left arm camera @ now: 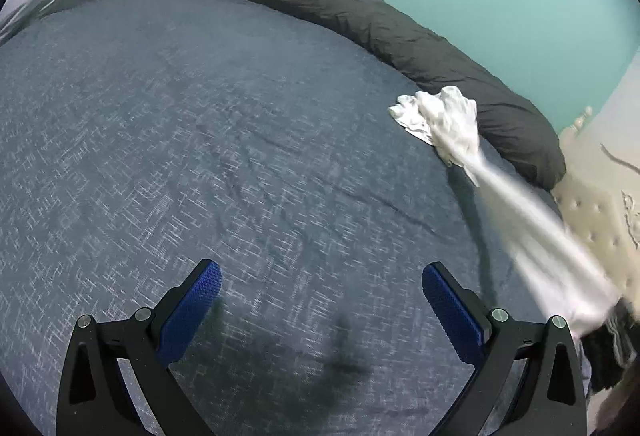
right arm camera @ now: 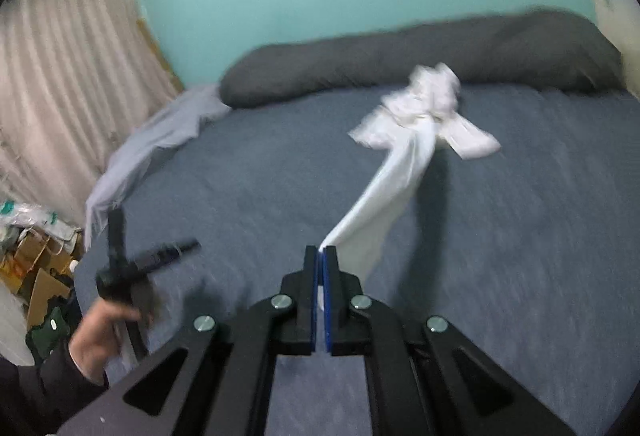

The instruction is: Fold clothes

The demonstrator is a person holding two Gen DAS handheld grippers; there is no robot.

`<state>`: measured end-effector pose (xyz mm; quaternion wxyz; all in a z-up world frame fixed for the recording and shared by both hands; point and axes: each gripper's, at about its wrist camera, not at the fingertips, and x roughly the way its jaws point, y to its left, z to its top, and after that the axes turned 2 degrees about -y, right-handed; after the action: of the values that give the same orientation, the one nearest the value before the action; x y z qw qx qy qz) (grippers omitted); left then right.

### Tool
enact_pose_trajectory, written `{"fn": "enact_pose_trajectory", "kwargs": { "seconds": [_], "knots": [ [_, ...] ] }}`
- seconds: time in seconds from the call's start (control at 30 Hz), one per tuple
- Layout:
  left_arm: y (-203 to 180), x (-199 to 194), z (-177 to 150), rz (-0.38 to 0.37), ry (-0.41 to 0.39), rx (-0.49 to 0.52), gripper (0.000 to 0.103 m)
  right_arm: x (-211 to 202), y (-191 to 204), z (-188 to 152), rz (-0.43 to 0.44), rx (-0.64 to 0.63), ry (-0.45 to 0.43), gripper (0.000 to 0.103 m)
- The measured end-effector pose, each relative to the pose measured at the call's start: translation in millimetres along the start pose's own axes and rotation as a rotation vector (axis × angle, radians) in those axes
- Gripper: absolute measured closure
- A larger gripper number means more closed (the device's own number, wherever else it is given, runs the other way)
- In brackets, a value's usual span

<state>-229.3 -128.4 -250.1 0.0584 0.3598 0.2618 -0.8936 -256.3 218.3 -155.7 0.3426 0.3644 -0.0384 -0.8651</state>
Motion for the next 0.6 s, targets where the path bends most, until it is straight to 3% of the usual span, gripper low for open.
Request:
{"fn": "enact_pose_trajectory", "kwargs": {
  "seconds": [0.13, 0.3, 0.37, 0.43, 0.6],
  "knots": [
    [-6, -2, -3, -0.004, 0.001, 0.014, 0.0, 2, -33, -36, -0.111, 0.065, 0.087, 0.101],
    [-1, 3, -3, 0.021, -0.001, 0.024, 0.0, 24, -53, -34, -0.242, 0.095, 0.102, 0.097],
    [3, 5, -2, 0.03, -0.001, 0.021, 0.0, 39, -51, -18, -0.305, 0.048, 0.076, 0.086],
    [6, 8, -2, 0.039, 0.001, 0.017, 0.0, 67, -50, 1, -0.298, 0.025, 0.074, 0.055],
    [11, 14, -3, 0.063, 0.003, 0.024, 0.0, 151, -60, 35, -0.295, 0.006, 0.121, 0.05]
  ]
}}
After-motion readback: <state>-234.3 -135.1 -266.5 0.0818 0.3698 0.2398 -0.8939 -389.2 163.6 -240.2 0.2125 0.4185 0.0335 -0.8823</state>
